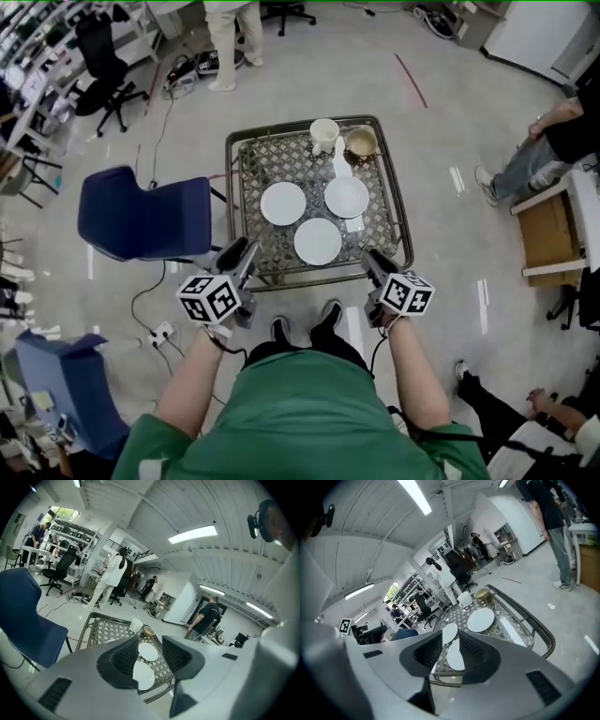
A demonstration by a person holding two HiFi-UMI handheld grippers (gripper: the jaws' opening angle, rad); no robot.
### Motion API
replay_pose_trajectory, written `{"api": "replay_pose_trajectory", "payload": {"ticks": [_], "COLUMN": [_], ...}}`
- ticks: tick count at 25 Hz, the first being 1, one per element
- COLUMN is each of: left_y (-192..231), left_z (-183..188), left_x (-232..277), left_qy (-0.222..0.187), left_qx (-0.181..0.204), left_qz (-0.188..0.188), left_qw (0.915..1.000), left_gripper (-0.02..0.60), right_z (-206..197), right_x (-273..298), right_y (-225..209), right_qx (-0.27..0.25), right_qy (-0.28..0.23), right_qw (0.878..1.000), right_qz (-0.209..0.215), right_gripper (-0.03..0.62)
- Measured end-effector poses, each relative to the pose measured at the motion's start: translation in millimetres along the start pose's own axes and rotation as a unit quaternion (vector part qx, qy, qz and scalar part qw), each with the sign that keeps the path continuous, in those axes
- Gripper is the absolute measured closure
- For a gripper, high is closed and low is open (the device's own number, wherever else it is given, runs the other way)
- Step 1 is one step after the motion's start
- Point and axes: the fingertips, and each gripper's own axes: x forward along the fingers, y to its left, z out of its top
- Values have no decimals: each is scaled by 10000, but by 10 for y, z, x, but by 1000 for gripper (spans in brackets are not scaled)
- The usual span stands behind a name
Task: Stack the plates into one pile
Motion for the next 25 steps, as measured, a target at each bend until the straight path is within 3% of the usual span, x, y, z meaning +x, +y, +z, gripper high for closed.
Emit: {"api": "replay_pose_trajectory", "payload": {"ticks": [6, 11, 17, 25], "left_y": [141, 419, 664, 945], "left_z": [-374, -776, -1103, -1138], "left_x": [375, 344, 329, 230], "left_qy": [332, 746, 1203, 1320], "left_qx": [-679, -1124, -1349, -1497], "left_qz": [80, 274, 315, 413], "left_qw": [9971, 9905, 9830, 9790], "left_gripper": [408, 408, 410, 410], "right_z": [-239, -605, -977, -1272], "right_x": [500, 809, 1188, 1480], "right_y": [-369, -515, -676, -846], "right_qx": [727, 1324, 1789, 2086], "right_qy": [589, 1037, 1400, 1666], "right_qw": [9952, 9856, 9738, 9620], "right_qz": [277, 165, -87, -579], "right_gripper": [467, 470, 473, 467]}}
